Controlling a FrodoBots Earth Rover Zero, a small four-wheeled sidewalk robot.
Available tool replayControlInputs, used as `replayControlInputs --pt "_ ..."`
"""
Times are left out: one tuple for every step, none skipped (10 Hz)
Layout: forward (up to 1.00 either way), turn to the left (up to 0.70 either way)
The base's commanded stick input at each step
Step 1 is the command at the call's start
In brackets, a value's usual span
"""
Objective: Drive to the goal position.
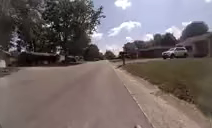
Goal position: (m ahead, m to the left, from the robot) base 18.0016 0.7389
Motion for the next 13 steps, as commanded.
replayControlInputs --pt "0.70 0.00" --pt "0.70 0.00" --pt "0.70 0.00" --pt "0.70 0.00" --pt "0.70 0.00" --pt "0.70 0.00" --pt "0.70 0.00" --pt "0.70 0.00" --pt "0.70 0.00" --pt "0.70 0.00" --pt "0.70 0.00" --pt "0.70 0.00" --pt "0.70 0.00"
